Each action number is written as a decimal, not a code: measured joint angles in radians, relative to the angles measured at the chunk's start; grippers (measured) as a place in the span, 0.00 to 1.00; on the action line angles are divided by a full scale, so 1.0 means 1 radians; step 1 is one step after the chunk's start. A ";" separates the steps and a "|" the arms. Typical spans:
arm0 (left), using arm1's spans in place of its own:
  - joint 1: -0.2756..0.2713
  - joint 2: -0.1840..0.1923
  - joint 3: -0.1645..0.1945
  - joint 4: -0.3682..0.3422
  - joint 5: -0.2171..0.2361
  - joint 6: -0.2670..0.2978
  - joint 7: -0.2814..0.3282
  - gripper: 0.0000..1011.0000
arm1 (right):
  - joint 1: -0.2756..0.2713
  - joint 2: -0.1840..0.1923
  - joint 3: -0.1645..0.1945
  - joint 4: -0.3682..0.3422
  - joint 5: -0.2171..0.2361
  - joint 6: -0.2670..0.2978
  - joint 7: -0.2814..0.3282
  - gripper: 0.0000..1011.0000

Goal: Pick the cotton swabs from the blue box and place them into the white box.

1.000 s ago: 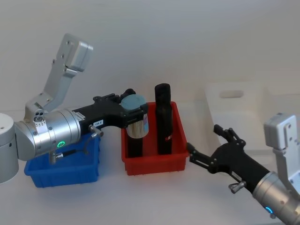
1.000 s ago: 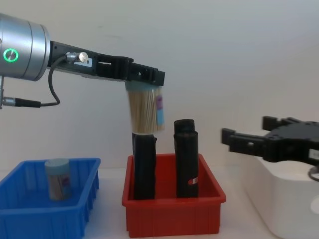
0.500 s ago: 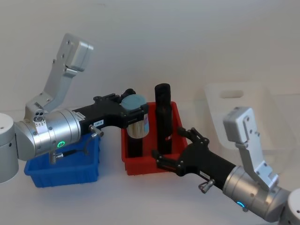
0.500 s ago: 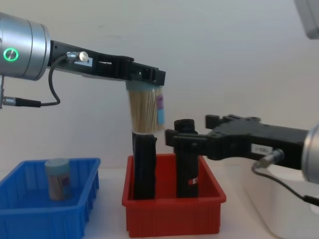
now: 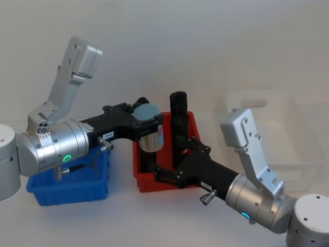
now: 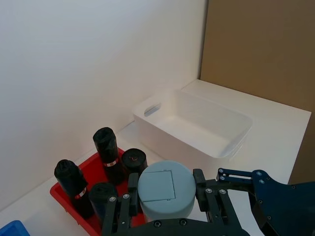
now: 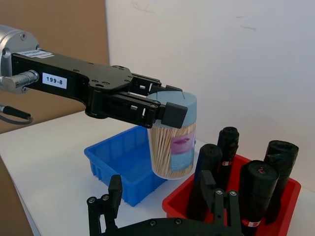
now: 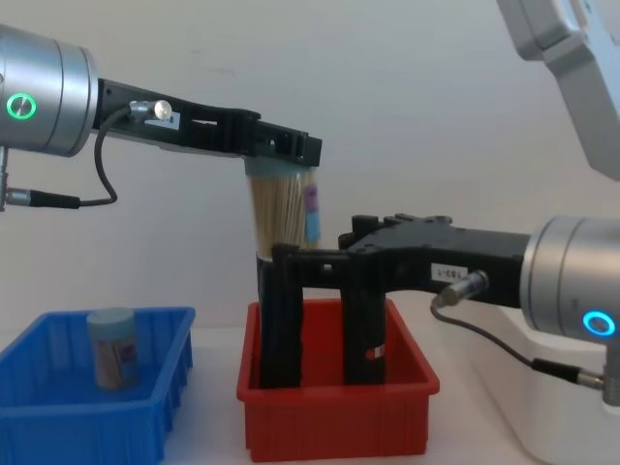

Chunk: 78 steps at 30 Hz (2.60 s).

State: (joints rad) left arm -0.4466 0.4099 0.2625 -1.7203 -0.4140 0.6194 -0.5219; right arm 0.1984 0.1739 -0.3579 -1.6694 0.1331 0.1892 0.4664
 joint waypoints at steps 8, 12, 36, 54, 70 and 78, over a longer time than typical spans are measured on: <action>0.000 0.000 0.000 0.000 0.000 0.000 0.000 0.66 | 0.026 -0.021 -0.010 0.018 -0.017 0.014 -0.009 0.99; 0.000 0.000 0.000 0.000 0.000 0.000 0.000 0.66 | 0.038 -0.032 -0.015 0.028 -0.026 0.020 -0.015 0.99; 0.000 0.000 0.000 0.000 0.000 0.000 0.000 0.66 | 0.097 -0.082 -0.036 0.089 -0.063 0.054 -0.073 0.94; 0.000 0.000 -0.001 0.000 0.001 0.000 0.003 0.66 | 0.122 -0.104 -0.045 0.132 -0.062 0.042 -0.085 0.61; 0.000 0.000 0.000 0.000 -0.001 0.000 0.000 0.98 | 0.126 -0.106 -0.049 0.139 -0.058 0.034 -0.091 0.61; 0.000 0.000 0.000 0.000 0.000 0.000 0.000 0.99 | 0.122 -0.101 -0.049 0.130 -0.058 0.034 -0.101 0.61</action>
State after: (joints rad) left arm -0.4466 0.4099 0.2625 -1.7202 -0.4145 0.6195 -0.5218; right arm 0.3199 0.0726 -0.4073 -1.5390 0.0753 0.2233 0.3659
